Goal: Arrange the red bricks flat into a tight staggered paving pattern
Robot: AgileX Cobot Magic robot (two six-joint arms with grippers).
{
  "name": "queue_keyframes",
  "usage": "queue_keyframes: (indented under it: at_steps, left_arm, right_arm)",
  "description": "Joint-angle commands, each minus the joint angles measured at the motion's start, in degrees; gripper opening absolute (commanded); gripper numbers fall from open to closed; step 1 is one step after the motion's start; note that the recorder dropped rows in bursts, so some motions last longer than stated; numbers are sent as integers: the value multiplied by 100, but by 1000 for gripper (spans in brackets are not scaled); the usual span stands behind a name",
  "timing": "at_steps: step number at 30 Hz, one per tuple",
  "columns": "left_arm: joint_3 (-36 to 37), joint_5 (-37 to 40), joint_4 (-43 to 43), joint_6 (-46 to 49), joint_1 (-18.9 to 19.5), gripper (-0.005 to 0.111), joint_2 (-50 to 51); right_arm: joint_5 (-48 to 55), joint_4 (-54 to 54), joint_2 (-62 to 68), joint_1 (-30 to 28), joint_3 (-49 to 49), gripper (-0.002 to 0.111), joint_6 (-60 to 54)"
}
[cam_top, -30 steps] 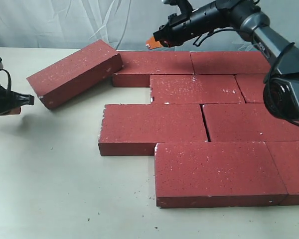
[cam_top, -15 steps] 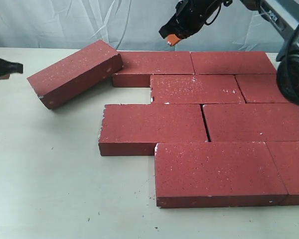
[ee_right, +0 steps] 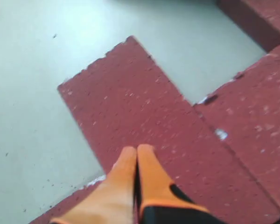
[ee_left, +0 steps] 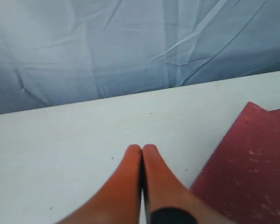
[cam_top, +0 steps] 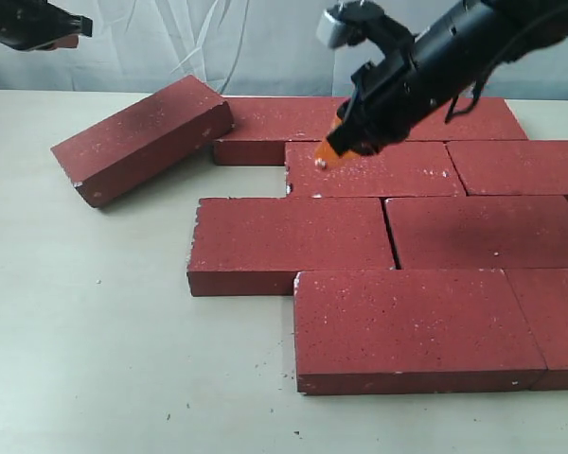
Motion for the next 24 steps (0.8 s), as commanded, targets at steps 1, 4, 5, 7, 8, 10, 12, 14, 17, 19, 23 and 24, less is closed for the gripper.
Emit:
queue_keyframes:
  at_steps: [1, 4, 5, 7, 8, 10, 12, 14, 17, 19, 23, 24]
  left_arm:
    - [-1355, 806, 957, -860, -182, 0, 981]
    - [-2151, 1300, 968, -1058, -335, 0, 1532]
    - [-2369, 1382, 1044, -1137, -390, 0, 1676]
    - [-2670, 1430, 1377, -1359, -512, 0, 1877]
    - [-2792, 1486, 1555, -1511, -556, 0, 1969]
    - [-2950, 1652, 1788, -1621, -661, 0, 2120]
    - [-2996, 1793, 1799, -1621, -704, 0, 2197]
    - [-3009, 1993, 1716, -1609, -750, 0, 2236]
    - [-3009, 2356, 1809, -1599, -815, 0, 2236]
    - [-3021, 2617, 1932, -1588, -843, 0, 2226]
    - [-3150, 3114, 2032, -1588, -843, 0, 2136]
    - [-3176, 3342, 2063, -1516, -843, 0, 2078]
  right_arm:
    - [-1255, 496, -799, 246, 1154, -1, -907]
    - [-1631, 613, -1032, 348, 1278, -1, -907]
    - [-1588, 643, -1062, 359, 1278, -1, -907]
    - [-1533, 641, -1078, 368, 1278, -1, -907]
    - [-1460, 641, -1078, 368, 1278, -1, -907]
    - [-1393, 641, -1078, 368, 1278, -1, -907]
    - [-1411, 641, -1078, 368, 1278, -1, -907]
    - [-1459, 631, -1078, 368, 1278, -1, -907]
    - [-1459, 631, -1078, 368, 1278, -1, -907]
    - [-1448, 630, -1078, 368, 1278, -1, -907]
    - [-1458, 630, -1078, 368, 1278, -1, -907]
    - [-1457, 630, -1078, 368, 1278, -1, -918]
